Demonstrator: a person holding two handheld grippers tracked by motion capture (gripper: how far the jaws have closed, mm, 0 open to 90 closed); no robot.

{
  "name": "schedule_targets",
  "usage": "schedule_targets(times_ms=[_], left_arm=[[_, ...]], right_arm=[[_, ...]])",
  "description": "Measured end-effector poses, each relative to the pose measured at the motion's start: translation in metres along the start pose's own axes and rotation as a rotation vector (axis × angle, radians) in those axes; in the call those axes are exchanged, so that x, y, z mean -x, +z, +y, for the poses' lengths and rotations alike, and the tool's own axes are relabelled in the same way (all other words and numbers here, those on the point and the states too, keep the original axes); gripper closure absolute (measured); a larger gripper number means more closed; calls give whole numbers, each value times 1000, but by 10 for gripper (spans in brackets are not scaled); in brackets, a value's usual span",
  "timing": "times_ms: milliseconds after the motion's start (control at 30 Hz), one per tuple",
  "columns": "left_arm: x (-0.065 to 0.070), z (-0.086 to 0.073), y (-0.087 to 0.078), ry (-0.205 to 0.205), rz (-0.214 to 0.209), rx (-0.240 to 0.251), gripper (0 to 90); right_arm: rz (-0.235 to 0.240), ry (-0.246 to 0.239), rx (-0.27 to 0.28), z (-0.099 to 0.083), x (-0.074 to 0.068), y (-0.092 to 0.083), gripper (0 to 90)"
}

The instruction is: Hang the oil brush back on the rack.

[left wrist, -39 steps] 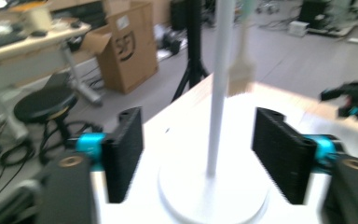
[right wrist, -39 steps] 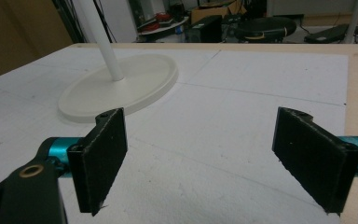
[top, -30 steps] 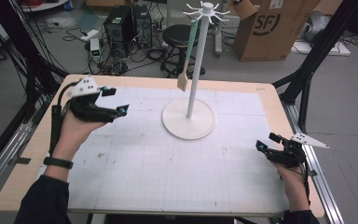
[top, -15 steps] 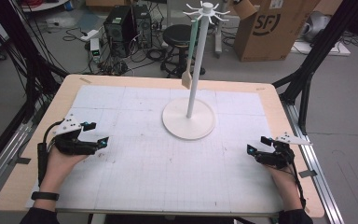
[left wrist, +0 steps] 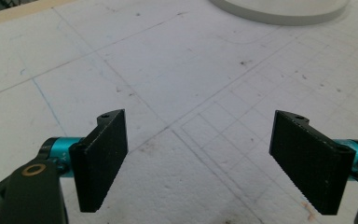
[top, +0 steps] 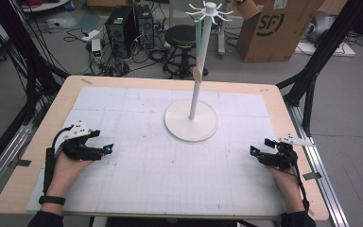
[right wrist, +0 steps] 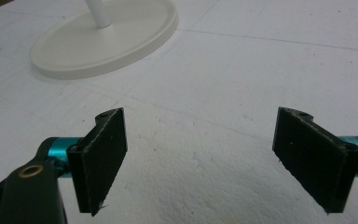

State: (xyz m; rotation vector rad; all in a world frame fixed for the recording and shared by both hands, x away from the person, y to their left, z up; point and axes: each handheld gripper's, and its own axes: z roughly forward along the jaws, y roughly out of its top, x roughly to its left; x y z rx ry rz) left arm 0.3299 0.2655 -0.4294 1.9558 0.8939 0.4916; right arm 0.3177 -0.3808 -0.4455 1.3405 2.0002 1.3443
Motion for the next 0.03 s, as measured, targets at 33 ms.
schedule_targets(times_ms=[33], left_arm=[[0, -2, 1, -12, 13, -4, 200]], right_arm=[[0, 0, 0, 0, 0, 0, 172]])
